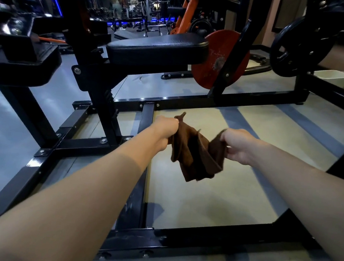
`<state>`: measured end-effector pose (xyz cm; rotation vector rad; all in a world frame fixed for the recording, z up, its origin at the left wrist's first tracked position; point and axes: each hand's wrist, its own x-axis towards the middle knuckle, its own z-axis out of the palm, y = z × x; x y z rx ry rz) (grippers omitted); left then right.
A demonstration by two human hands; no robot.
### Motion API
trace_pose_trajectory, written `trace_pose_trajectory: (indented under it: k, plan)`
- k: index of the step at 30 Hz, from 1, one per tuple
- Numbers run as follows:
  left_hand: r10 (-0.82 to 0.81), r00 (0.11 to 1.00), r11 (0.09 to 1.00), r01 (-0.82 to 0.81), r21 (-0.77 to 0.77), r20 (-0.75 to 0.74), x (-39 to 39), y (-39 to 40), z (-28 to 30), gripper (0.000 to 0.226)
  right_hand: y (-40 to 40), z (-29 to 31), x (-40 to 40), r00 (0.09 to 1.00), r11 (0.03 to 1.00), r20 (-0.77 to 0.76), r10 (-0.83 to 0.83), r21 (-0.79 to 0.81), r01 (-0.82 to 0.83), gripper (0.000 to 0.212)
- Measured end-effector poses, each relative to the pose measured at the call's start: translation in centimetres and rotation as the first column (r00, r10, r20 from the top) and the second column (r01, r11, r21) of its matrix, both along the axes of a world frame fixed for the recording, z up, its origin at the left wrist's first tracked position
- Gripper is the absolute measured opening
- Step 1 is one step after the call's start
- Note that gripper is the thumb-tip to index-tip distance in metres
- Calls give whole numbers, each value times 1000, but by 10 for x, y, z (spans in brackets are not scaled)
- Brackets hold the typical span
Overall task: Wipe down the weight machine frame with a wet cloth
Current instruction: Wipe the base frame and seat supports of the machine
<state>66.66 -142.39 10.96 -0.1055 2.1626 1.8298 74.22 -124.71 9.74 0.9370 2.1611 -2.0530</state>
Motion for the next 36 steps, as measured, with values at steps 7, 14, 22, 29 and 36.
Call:
trace_pose_trajectory:
  k: [7, 14, 22, 29, 36]
  plan:
    - [-207, 973, 978, 203, -42, -100, 2, -1, 2, 18, -3, 1, -5, 970, 947, 29, 240, 213, -240, 63]
    - [-285, 944, 958, 276, -74, -168, 7, 9, 4, 23, -15, -2, -15, 853, 836, -37, 520, 229, -499, 26]
    - [-33, 996, 999, 31, -24, -88, -10, -8, -2, 16, -21, 7, -8, 852, 848, -123, 510, -97, -522, 29]
    - [-191, 913, 966, 239, -95, 359, -14, -26, -18, 103, -22, 13, -11, 947, 868, -203, 250, -387, -312, 43]
    - [-241, 952, 970, 240, 31, 188, -4, -13, -10, 28, -20, 3, -19, 967, 836, -167, 192, -489, -250, 43]
